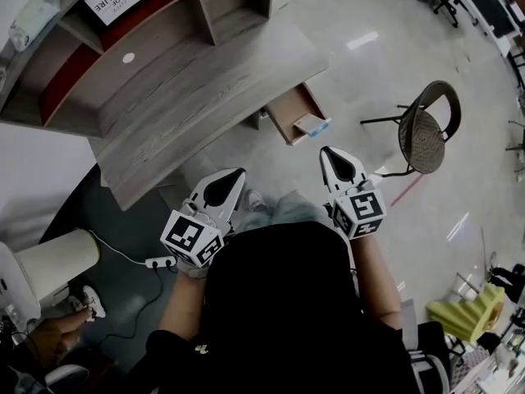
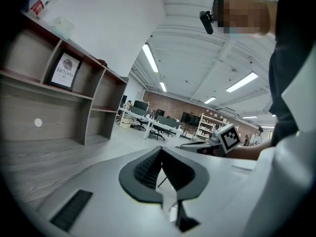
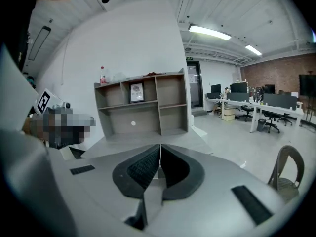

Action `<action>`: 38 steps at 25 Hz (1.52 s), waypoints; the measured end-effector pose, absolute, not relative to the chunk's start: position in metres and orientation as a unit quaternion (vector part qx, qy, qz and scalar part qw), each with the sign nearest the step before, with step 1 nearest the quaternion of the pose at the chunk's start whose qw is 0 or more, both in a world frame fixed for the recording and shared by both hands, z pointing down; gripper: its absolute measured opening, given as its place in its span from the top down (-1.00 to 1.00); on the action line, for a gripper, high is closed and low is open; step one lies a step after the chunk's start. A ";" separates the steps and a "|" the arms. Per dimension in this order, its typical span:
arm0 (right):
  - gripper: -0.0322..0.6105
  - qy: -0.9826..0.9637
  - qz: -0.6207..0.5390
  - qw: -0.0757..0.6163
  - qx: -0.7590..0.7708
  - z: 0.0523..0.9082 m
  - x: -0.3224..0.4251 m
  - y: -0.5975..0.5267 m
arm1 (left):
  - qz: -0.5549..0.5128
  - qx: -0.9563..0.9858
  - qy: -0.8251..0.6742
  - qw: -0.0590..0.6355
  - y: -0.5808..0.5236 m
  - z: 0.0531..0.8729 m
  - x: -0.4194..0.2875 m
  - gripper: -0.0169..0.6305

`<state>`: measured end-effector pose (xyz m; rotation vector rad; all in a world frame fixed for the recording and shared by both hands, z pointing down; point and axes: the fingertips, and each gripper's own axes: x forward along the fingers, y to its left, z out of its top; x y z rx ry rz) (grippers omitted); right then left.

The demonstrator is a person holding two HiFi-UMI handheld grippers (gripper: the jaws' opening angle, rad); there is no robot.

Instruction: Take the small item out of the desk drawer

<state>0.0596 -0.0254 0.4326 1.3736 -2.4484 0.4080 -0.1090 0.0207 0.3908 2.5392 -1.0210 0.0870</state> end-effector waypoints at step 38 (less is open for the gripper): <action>0.27 -0.632 0.536 0.247 0.502 0.761 0.170 -0.141 | 0.178 0.815 -0.477 0.276 -0.022 0.446 -0.072 0.92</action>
